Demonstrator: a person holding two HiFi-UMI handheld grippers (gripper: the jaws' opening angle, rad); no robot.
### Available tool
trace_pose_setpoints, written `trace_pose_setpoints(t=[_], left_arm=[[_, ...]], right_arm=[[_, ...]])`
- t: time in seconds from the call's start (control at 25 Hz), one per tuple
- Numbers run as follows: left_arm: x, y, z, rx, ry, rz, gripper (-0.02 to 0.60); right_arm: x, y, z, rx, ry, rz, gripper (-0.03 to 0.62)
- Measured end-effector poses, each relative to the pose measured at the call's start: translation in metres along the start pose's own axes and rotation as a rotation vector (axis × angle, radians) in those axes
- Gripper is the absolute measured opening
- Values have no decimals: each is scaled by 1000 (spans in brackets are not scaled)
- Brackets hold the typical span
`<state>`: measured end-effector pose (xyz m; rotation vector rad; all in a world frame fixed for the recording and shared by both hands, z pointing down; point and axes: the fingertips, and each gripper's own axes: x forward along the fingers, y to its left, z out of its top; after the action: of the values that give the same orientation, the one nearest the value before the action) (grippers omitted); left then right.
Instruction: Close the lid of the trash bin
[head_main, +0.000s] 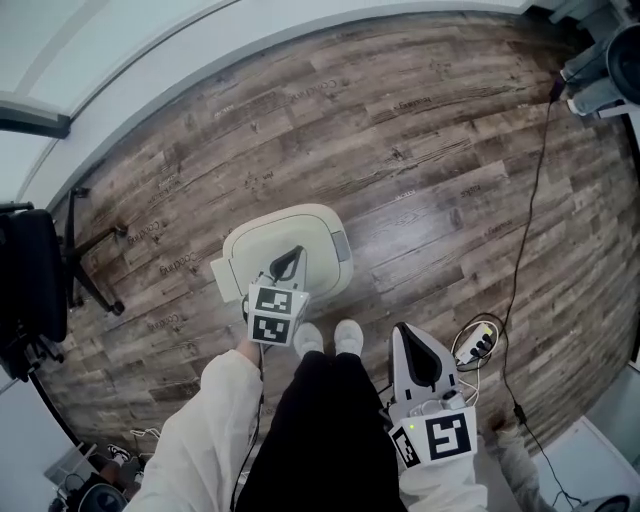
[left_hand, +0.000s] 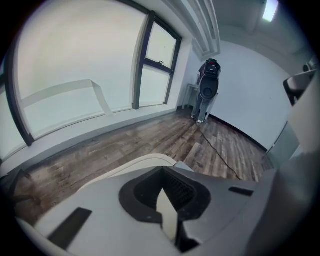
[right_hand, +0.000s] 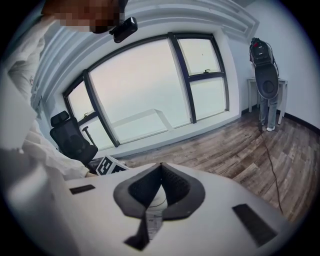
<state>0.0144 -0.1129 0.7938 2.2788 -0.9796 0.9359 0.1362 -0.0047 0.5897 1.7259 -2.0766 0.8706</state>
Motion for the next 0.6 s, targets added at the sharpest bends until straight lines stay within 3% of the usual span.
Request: trace_pose_setpoints(t=[0.36, 0.6], left_arm=[[-120, 3, 65, -62, -116, 100, 8], [-217, 19, 101, -86, -202, 226, 6]], right_arm=[[-37, 44, 55, -60, -52, 51, 23], [-63, 73, 96, -98, -87, 89, 23]])
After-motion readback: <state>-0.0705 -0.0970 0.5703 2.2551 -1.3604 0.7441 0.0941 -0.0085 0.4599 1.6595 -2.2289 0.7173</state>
